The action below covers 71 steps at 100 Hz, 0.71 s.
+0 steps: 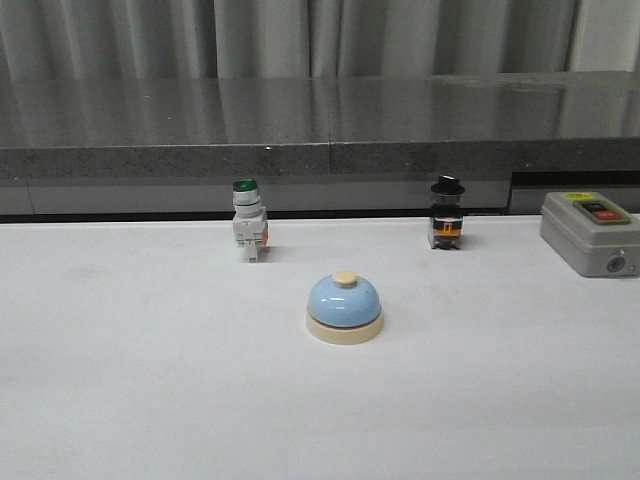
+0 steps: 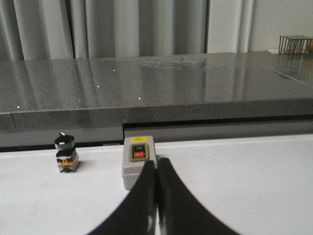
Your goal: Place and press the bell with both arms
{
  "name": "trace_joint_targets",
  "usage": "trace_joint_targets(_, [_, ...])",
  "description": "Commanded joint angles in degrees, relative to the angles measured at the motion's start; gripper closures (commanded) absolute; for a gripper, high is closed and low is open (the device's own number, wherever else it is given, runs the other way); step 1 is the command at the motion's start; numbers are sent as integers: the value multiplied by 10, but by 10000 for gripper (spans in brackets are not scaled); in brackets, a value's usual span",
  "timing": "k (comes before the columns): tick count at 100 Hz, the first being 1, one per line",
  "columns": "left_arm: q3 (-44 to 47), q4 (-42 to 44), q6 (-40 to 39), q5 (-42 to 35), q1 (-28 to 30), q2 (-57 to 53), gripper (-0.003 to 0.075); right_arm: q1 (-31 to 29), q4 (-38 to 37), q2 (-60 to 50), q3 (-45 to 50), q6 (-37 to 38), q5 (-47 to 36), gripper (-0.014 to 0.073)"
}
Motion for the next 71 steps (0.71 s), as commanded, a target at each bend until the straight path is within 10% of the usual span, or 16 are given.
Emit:
trace_joint_targets(1, [24,-4,-5,-49,0,-17,741,-3,-5,-6,13,-1,-65,654])
trace_joint_targets(71, [24,-4,-5,-49,0,-17,741,-3,-8,-6,12,-1,-57,654])
